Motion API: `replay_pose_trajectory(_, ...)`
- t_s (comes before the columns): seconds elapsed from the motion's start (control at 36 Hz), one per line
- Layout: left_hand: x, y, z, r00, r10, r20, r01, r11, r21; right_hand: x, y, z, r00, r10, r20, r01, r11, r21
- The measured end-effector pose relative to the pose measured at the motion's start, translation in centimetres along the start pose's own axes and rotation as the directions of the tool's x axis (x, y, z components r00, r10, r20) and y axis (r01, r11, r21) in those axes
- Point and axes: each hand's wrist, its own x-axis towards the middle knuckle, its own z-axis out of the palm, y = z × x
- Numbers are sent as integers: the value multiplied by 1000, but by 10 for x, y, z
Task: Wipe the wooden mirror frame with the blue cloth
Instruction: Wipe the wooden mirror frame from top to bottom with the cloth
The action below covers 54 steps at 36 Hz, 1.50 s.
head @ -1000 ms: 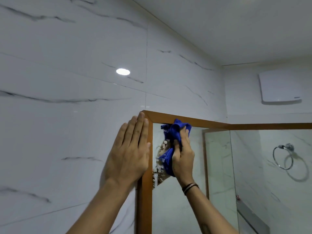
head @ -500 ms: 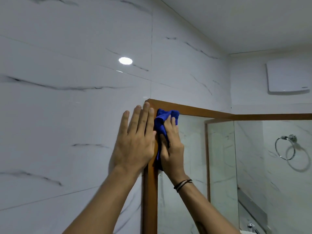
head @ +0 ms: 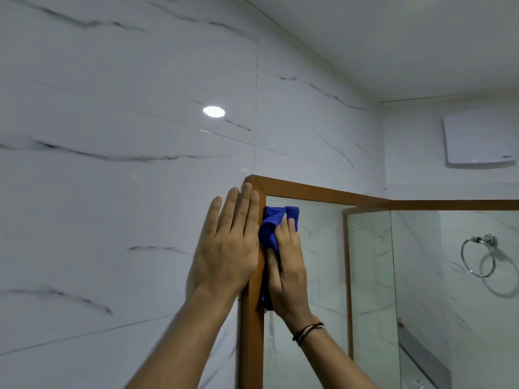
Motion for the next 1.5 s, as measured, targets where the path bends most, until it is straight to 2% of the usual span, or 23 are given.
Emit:
replay_pose_trajectory(0.25, 2, 3, 2, 999, -28, -16, 28, 1000, 10, -74, 7, 5, 999, 11, 40, -11, 1000, -1)
replay_pose_trajectory(0.47, -13, 11, 2, 999, -47, -3, 47, 999, 0, -34, 1, 4, 1000, 17, 14, -17, 1000, -24)
replay_pose_trajectory(0.56, -32, 17, 2, 999, -44, 13, 44, 999, -29, -68, 8, 7, 1000, 24, 18, -23, 999, -29)
replay_pose_trajectory(0.69, -66, 26, 0, 999, -7, 39, 8, 999, -31, -138, 17, 1, 993, 64, 102, -58, 996, -63)
replay_pose_trajectory(0.86, -82, 31, 3, 999, -13, 51, 16, 998, -53, -105, 17, -4, 994, 13, 112, -1, 994, -108)
replay_pose_trajectory(0.97, -95, 34, 1, 997, -15, 71, 17, 999, -32, -150, 24, 2, 987, 59, 148, -39, 990, -136)
replay_pose_trajectory(1.11, -102, 39, -2, 998, -41, 49, 41, 999, -7, -229, 31, 3, 953, 209, 220, -168, 967, -190)
replay_pose_trajectory(1.31, -104, 43, -1, 995, -50, 83, 49, 999, 15, -163, 19, 6, 977, 147, 152, -127, 983, -130)
replay_pose_trajectory(1.5, -107, 44, 3, 996, -79, 50, 78, 997, 9, -271, 31, 3, 951, 182, 251, -140, 974, -178)
